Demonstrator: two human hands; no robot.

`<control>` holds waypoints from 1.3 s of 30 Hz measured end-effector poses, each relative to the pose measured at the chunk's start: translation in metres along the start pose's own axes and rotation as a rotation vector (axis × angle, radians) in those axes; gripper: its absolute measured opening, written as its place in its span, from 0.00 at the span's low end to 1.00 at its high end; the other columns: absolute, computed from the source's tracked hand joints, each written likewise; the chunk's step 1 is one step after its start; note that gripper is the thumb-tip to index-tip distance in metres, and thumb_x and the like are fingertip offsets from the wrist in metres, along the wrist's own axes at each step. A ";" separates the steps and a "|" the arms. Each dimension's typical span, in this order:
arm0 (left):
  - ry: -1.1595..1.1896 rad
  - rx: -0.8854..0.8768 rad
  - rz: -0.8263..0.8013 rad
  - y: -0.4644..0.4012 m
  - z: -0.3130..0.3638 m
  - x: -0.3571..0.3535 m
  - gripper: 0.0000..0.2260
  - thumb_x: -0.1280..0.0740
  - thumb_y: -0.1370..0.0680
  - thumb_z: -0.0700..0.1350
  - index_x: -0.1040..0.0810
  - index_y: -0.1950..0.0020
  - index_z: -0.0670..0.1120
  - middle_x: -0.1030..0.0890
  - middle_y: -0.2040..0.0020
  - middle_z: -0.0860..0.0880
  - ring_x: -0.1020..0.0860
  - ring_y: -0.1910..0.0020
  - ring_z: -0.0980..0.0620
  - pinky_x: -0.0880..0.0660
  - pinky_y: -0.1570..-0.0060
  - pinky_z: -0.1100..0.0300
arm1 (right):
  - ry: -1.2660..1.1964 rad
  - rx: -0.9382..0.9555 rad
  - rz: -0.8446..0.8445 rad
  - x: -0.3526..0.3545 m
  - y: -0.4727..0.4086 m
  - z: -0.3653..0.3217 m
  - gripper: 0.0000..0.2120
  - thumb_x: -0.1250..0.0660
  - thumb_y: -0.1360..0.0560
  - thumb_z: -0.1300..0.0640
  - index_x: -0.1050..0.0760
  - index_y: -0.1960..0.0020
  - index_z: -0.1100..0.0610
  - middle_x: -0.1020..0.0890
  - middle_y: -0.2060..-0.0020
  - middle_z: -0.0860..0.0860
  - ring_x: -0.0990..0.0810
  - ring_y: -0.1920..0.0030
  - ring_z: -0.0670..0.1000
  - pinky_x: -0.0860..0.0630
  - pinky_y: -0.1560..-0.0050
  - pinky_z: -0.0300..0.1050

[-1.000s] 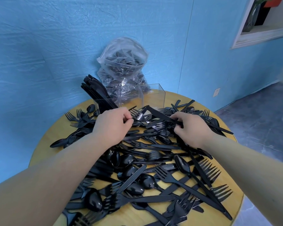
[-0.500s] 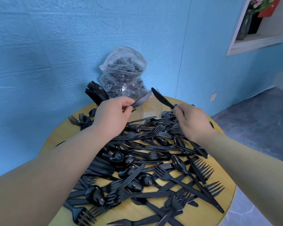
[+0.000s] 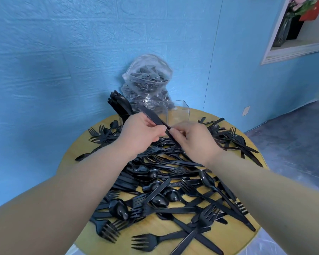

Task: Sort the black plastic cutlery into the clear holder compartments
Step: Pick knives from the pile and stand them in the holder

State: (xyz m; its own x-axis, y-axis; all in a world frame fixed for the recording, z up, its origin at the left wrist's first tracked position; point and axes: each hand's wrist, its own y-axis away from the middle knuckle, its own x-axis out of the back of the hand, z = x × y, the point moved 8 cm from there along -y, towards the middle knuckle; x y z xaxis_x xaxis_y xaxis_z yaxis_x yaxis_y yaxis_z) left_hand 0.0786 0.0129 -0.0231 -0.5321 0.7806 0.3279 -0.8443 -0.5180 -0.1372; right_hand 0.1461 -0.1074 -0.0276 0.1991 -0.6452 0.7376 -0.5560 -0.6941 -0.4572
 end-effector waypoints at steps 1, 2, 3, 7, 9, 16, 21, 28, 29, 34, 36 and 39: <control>0.002 -0.003 0.001 0.001 0.001 0.000 0.08 0.28 0.28 0.38 0.23 0.63 0.48 0.18 0.69 0.53 0.19 0.66 0.60 0.19 0.58 0.62 | -0.027 0.003 -0.013 -0.002 0.001 -0.001 0.12 0.41 0.20 0.56 0.19 0.51 0.57 0.18 0.64 0.53 0.21 0.61 0.52 0.27 0.57 0.46; 0.005 -0.003 0.006 0.002 0.001 0.000 0.08 0.28 0.28 0.38 0.23 0.63 0.48 0.18 0.69 0.53 0.18 0.64 0.58 0.19 0.58 0.61 | -0.046 0.011 -0.016 -0.003 0.002 -0.002 0.12 0.41 0.20 0.56 0.19 0.50 0.57 0.18 0.65 0.53 0.20 0.62 0.50 0.26 0.58 0.46; 0.014 0.004 0.010 0.002 0.000 0.002 0.07 0.27 0.28 0.38 0.23 0.62 0.47 0.18 0.68 0.52 0.17 0.62 0.56 0.19 0.58 0.61 | -0.055 0.027 -0.005 -0.003 0.003 -0.004 0.11 0.40 0.20 0.56 0.19 0.50 0.57 0.18 0.67 0.52 0.20 0.64 0.49 0.25 0.59 0.45; 0.077 0.046 0.004 -0.001 -0.003 0.009 0.02 0.30 0.25 0.42 0.22 0.55 0.48 0.17 0.59 0.48 0.17 0.62 0.56 0.21 0.62 0.65 | -0.011 0.127 0.127 0.008 0.003 -0.011 0.12 0.38 0.21 0.56 0.20 0.42 0.57 0.17 0.64 0.53 0.23 0.64 0.48 0.32 0.61 0.25; 0.124 0.060 0.016 -0.002 -0.003 0.015 0.01 0.33 0.22 0.43 0.22 0.53 0.47 0.17 0.58 0.47 0.17 0.64 0.58 0.21 0.63 0.66 | 0.043 0.165 0.163 0.010 0.001 -0.012 0.16 0.40 0.21 0.53 0.21 0.39 0.57 0.20 0.65 0.50 0.26 0.64 0.46 0.36 0.59 0.22; 0.239 0.172 0.043 -0.006 -0.009 0.025 0.02 0.35 0.21 0.41 0.25 0.53 0.42 0.18 0.62 0.46 0.20 0.70 0.57 0.23 0.68 0.65 | 0.177 0.278 0.271 0.011 0.005 -0.019 0.20 0.46 0.21 0.52 0.22 0.39 0.61 0.22 0.64 0.54 0.23 0.68 0.57 0.22 0.68 0.49; 0.287 0.182 -0.040 -0.002 -0.009 0.021 0.05 0.37 0.21 0.39 0.22 0.50 0.41 0.18 0.61 0.45 0.19 0.65 0.54 0.22 0.65 0.63 | 0.161 0.291 0.243 0.008 0.003 -0.027 0.20 0.45 0.22 0.51 0.23 0.38 0.60 0.22 0.63 0.54 0.23 0.68 0.56 0.22 0.68 0.48; 0.223 0.118 0.069 -0.005 -0.006 0.038 0.03 0.34 0.22 0.39 0.25 0.50 0.44 0.19 0.54 0.47 0.19 0.63 0.59 0.23 0.62 0.65 | 0.169 0.322 0.176 0.004 0.004 -0.031 0.19 0.43 0.22 0.51 0.23 0.38 0.57 0.22 0.61 0.52 0.23 0.66 0.53 0.23 0.66 0.45; 0.213 0.107 0.084 -0.005 -0.006 0.041 0.04 0.34 0.22 0.39 0.25 0.49 0.44 0.19 0.54 0.47 0.19 0.64 0.60 0.23 0.61 0.66 | 0.163 0.327 0.167 0.003 0.003 -0.032 0.18 0.43 0.22 0.52 0.23 0.37 0.57 0.22 0.60 0.52 0.23 0.64 0.53 0.23 0.64 0.45; 0.184 0.055 0.126 -0.003 0.001 0.055 0.02 0.34 0.22 0.40 0.26 0.51 0.46 0.19 0.56 0.48 0.19 0.66 0.61 0.23 0.65 0.69 | 0.049 0.186 0.070 -0.003 -0.003 -0.029 0.17 0.41 0.20 0.58 0.28 0.32 0.54 0.18 0.55 0.49 0.22 0.55 0.52 0.26 0.55 0.45; 0.172 0.041 0.139 -0.001 0.003 0.063 0.01 0.34 0.22 0.42 0.24 0.53 0.46 0.18 0.58 0.48 0.19 0.66 0.61 0.23 0.64 0.68 | 0.032 0.149 0.076 -0.002 -0.007 -0.029 0.14 0.40 0.20 0.58 0.26 0.35 0.53 0.22 0.59 0.41 0.23 0.58 0.44 0.30 0.57 0.36; 0.175 0.024 0.158 0.000 0.006 0.074 0.03 0.34 0.22 0.43 0.23 0.54 0.46 0.18 0.58 0.49 0.18 0.64 0.61 0.22 0.61 0.67 | -0.061 0.129 0.080 -0.002 -0.015 -0.035 0.12 0.40 0.20 0.58 0.24 0.39 0.52 0.27 0.63 0.37 0.28 0.61 0.37 0.35 0.60 0.27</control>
State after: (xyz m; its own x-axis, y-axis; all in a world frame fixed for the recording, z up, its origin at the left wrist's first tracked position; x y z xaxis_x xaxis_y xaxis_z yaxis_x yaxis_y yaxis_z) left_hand 0.0394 0.0691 0.0066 -0.6622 0.7368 0.1364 -0.7490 -0.6453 -0.1505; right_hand 0.1258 -0.0840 -0.0046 0.2089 -0.7159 0.6662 -0.4650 -0.6720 -0.5763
